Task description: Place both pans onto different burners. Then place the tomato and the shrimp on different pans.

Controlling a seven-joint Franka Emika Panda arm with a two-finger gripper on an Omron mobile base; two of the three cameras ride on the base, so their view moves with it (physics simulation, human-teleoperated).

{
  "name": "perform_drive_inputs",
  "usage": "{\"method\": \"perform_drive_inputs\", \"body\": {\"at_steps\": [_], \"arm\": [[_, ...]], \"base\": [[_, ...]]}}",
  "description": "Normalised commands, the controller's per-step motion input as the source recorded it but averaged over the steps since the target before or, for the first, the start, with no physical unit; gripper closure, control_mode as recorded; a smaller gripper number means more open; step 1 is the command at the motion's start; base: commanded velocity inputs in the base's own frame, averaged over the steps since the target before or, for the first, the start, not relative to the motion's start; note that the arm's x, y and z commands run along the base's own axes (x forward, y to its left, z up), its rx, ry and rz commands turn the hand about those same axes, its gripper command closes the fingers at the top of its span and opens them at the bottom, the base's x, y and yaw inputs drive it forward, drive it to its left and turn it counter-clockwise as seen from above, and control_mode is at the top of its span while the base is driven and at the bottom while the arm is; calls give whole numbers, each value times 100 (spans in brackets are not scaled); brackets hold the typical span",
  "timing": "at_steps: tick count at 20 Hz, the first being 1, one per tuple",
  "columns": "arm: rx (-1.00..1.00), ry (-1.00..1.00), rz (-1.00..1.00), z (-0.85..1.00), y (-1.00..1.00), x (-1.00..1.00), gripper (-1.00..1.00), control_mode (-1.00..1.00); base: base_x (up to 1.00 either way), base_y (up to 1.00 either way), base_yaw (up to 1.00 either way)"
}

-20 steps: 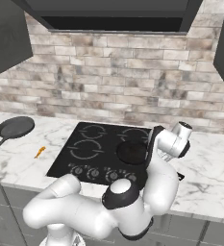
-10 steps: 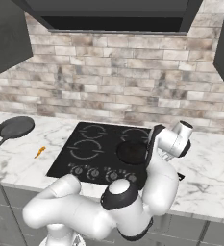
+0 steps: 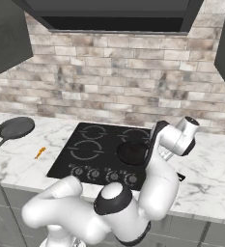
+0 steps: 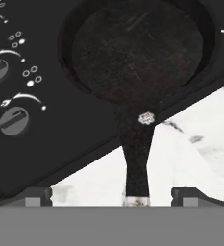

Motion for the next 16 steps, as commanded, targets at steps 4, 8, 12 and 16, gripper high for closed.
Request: {"method": "perform_drive_inputs", "body": {"at_steps": [4,8,12,16], "arm": [[0,-13,0,47,3,-23,-100,-100],[0,-14,0,44,8,-26,-100,-100],[0,-12,-2,43,10,-20,-100,-100],[0,-11,-5,34,22,-22,-100,-100]], "base": [[0,0,0],[0,0,0],[0,0,0],[0,0,0]]}}
